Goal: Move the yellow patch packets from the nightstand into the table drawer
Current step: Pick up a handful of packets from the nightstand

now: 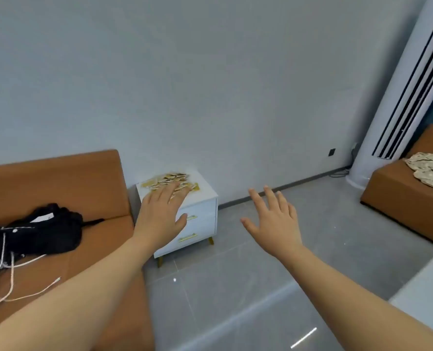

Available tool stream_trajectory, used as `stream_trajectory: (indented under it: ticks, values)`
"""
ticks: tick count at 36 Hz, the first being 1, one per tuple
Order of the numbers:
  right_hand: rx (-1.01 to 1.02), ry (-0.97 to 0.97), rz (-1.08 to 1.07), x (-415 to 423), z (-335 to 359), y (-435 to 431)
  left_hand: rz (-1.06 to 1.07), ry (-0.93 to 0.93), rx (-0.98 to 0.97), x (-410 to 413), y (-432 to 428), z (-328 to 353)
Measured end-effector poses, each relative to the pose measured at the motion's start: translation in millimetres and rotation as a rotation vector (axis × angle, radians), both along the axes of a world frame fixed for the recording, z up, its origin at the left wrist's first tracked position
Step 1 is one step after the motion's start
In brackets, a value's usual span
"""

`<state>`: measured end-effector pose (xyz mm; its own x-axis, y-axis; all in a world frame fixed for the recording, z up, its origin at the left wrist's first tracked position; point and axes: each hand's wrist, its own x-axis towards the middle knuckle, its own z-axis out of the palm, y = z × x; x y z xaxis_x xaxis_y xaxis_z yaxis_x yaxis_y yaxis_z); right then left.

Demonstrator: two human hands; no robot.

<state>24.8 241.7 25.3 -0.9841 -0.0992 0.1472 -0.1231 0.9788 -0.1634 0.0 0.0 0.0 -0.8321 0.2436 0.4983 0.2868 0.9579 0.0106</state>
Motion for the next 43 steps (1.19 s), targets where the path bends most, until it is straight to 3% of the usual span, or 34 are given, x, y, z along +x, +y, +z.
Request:
stream_trajectory:
  ticks: [7,14,30,43]
  values:
    - [0.015,-0.167,0.056,-80.3,-54.7,-46.3,0.119,-0.15,-0.015,-63.9,-43.6,-56.1]
    - [-0.025,-0.342,0.116,-197.0,-86.8,-124.8,0.207,-0.357,0.283,-161.9,-96.2,-83.4]
    - [-0.102,-0.617,0.147,-423.9,-167.6,-210.0,0.263,-0.846,0.158,-381.2,-168.1,-137.8]
    - [-0.121,-0.789,0.209,-671.8,-256.6,-256.1,0.415,-1.029,0.349,-596.7,-197.8,-220.5]
